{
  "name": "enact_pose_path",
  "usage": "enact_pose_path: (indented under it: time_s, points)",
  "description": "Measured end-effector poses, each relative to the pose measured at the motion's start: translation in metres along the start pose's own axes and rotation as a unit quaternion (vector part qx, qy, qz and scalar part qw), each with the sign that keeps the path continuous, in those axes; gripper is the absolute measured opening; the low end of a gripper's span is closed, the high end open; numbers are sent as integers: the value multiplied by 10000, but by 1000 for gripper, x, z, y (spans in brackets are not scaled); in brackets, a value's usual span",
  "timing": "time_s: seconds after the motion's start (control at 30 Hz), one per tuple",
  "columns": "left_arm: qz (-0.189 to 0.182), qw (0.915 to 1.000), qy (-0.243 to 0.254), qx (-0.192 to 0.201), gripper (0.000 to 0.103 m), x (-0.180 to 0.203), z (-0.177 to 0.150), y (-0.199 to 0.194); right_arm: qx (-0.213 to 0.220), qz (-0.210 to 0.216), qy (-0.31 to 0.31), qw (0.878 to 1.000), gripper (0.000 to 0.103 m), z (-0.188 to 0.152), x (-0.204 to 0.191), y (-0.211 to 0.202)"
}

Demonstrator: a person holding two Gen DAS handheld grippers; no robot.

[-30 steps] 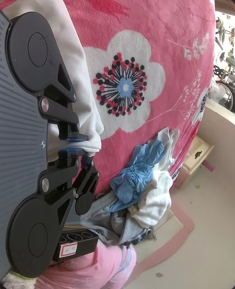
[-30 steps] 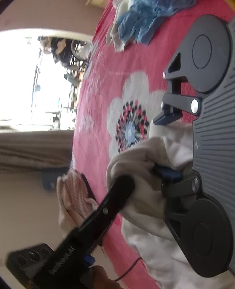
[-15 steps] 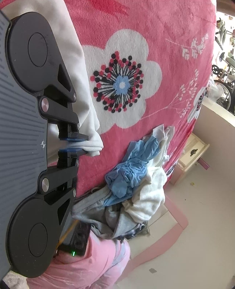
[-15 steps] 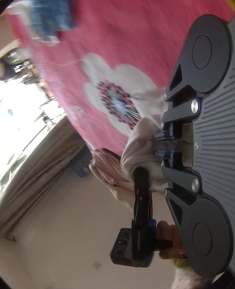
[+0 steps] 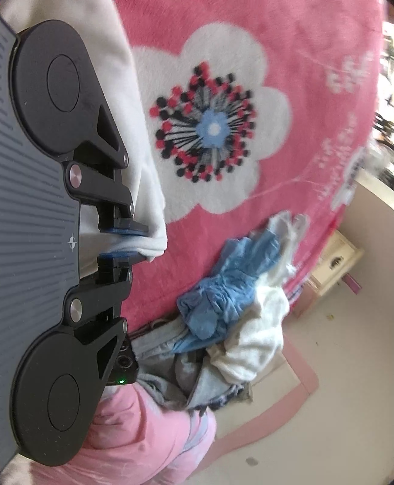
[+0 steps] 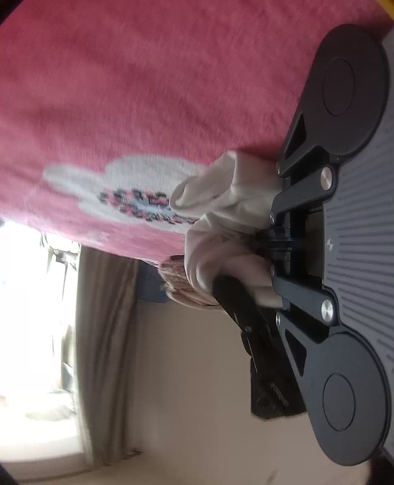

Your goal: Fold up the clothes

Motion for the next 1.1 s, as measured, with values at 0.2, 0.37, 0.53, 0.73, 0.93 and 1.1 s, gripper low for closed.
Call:
enact_pose_path:
  time_s: [0.2,0.37,0.53,0.73,0.93,1.1]
  points:
    - [-50,9995,-321,-33,22,-11,4,21,541,-260,147,9981,38,3,12,-49]
    - [-91,9988,-486,-41,25,-15,7,26,683,-213,-263,9971,47,-13,-6,-74]
    - [-75,9991,-415,-19,29,-12,8,25,416,-521,-468,9967,27,-27,-9,-59]
    - [-89,9991,-188,365,35,0,20,-5,269,-870,-172,9957,18,-32,7,-43]
    - [858,9881,1274,-53,34,13,0,3,304,-1350,30,9904,32,-37,14,-44]
    - [1698,9543,2453,-201,35,13,-13,26,300,-2233,-767,9713,36,-66,3,-76]
Point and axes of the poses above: each gripper's, at about its wrist camera, not at the fingertips, and y roughly the way its jaws point, x to its right, z to its top, the point moved 10 cm from there along y, roughly the way its jaws point, and after that the axes turned 8 degrees about -z, right-handed, at the moved point
